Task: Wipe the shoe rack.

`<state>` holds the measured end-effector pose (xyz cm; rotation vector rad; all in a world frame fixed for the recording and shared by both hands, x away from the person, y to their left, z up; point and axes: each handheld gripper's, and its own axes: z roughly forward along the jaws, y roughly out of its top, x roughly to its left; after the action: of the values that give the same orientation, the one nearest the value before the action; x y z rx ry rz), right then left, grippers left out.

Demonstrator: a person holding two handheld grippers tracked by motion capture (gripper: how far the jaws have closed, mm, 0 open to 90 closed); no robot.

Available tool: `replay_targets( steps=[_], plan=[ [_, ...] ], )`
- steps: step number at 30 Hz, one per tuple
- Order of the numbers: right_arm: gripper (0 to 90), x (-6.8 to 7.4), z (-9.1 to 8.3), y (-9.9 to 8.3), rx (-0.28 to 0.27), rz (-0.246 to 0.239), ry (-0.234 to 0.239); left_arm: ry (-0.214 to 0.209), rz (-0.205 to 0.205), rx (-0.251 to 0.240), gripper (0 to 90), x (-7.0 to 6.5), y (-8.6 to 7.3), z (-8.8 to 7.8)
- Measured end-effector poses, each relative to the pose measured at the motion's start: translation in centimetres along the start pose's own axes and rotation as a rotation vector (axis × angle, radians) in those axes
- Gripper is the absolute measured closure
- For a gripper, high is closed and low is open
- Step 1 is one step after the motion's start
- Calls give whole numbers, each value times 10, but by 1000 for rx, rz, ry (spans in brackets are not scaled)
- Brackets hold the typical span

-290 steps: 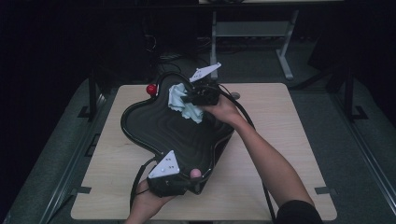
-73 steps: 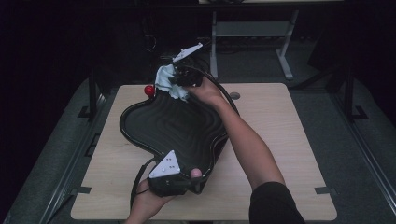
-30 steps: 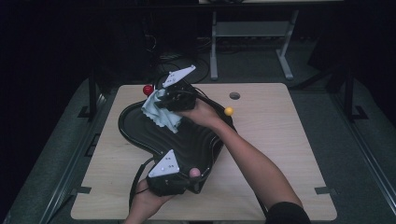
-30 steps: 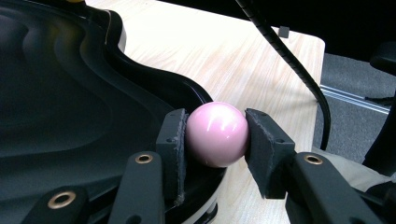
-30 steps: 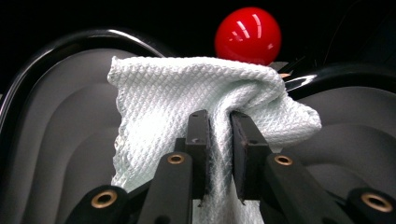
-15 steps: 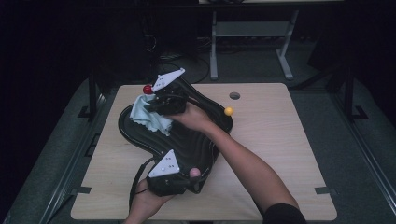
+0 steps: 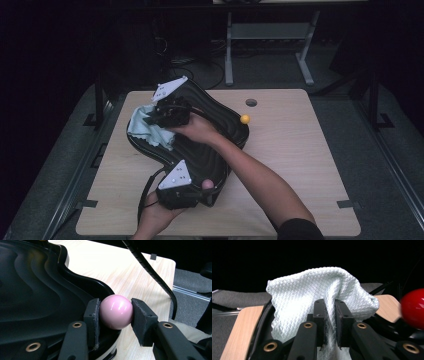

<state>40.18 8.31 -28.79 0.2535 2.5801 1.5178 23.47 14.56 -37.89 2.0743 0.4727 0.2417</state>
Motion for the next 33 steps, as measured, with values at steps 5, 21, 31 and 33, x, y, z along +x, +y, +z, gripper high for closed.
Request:
replay_targets(
  steps=[5, 21, 31, 33],
  plan=[
    [804, 12, 1, -1, 12, -53, 33, -2, 7, 1, 603, 1, 0, 0],
    [804, -20, -48, -66, 55, 70, -72, 13, -16, -3, 603, 8, -2, -2],
    [805, -21, -69, -100, 80, 122, -96, 36, -31, -10, 603, 16, -4, -5],
    [805, -27, -75, -108, 88, 151, -117, 40, -40, -11, 603, 17, -4, -5]
  ],
)
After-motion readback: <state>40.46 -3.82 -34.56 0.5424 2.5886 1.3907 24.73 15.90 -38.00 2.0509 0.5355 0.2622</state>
